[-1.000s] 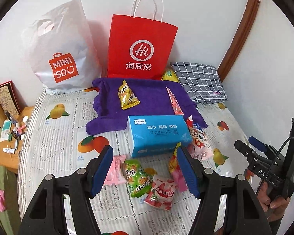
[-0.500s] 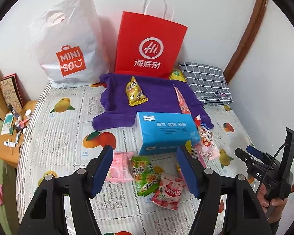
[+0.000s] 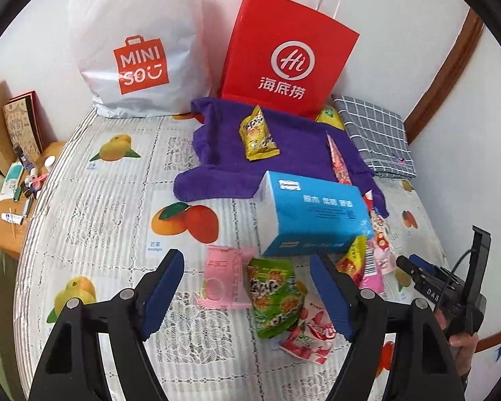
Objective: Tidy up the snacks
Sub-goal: 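Grasp the pale pink packet with the right tool, then move the left tool over the pink peach packet beside the tissue box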
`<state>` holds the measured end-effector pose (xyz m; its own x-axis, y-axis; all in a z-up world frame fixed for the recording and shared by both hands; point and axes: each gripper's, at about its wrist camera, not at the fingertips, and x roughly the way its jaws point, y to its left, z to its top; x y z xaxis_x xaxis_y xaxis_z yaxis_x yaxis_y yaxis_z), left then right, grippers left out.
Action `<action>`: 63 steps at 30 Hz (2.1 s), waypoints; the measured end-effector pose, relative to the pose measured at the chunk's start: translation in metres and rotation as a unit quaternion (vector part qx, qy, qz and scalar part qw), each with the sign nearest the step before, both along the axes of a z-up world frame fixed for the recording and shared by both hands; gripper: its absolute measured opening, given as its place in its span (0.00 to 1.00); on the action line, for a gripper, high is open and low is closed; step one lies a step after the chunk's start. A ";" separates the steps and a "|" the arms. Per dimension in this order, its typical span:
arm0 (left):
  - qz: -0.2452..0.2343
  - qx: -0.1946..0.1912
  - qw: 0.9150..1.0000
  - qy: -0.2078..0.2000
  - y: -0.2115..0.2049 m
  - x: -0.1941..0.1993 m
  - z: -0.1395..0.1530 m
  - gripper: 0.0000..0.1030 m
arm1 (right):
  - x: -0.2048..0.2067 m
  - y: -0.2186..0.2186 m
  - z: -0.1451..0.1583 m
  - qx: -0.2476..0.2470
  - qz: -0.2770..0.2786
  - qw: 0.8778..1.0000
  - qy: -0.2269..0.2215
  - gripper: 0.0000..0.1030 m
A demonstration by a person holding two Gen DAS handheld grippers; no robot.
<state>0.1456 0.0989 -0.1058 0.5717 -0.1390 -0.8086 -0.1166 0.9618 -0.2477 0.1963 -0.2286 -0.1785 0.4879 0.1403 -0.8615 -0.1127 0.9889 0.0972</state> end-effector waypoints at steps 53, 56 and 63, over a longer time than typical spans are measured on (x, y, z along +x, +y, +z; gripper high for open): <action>-0.006 0.044 0.998 0.041 -0.006 0.025 -0.092 0.63 | -0.026 -0.007 -0.036 -0.034 0.039 0.998 -0.031 0.42; -0.004 0.086 0.996 0.024 -0.012 0.024 -0.095 0.59 | -0.026 -0.006 -0.036 -0.040 0.040 0.998 -0.032 0.42; -0.009 0.117 0.993 0.004 -0.019 0.023 -0.100 0.62 | -0.026 -0.005 -0.036 -0.038 0.041 0.998 -0.032 0.43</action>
<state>0.1686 0.0797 -0.2054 0.5644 0.0427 -0.8244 -0.0997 0.9949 -0.0168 0.1702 -0.2339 -0.2148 0.5312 0.1172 -0.8391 -0.1976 0.9802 0.0118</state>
